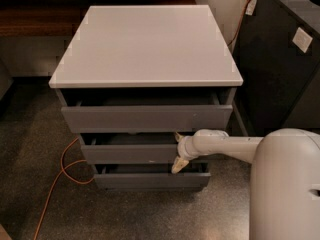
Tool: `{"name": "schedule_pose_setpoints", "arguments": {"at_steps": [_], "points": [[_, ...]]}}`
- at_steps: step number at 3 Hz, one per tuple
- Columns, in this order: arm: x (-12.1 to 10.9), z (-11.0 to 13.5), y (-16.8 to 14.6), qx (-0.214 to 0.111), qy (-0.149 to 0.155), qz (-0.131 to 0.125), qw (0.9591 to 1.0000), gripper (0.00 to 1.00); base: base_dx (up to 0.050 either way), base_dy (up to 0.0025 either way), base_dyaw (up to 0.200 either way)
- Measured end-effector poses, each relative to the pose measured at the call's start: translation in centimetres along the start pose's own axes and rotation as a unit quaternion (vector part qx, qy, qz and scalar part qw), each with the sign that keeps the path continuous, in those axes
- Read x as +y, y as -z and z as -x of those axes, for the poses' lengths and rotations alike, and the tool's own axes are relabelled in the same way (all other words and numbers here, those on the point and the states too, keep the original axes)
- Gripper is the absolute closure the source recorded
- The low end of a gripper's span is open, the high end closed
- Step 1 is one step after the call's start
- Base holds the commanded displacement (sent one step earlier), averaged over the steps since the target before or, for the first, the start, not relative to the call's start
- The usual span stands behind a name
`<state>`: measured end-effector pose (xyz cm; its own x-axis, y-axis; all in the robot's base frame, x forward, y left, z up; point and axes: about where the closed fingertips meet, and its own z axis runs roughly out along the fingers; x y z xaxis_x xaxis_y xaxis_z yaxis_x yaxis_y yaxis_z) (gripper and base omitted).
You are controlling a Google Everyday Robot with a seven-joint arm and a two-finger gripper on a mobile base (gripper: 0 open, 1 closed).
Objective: Pick pepsi can from middle drawer and place on counter
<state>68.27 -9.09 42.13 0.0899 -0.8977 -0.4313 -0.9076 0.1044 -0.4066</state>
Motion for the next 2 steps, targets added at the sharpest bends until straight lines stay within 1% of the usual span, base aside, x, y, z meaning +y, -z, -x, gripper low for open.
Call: {"name": "schedule_pose_setpoints", "arguments": {"at_steps": [1, 2], "points": [[-0.69, -0.72, -0.15, 0.004, -0.021, -0.005, 0.9998, 0.17, 0.000, 0.00000, 0.000], [-0.31, -1.16, 0.13, 0.006, -0.039, 0.003, 0.9992, 0.40, 0.000, 0.00000, 0.000]]}}
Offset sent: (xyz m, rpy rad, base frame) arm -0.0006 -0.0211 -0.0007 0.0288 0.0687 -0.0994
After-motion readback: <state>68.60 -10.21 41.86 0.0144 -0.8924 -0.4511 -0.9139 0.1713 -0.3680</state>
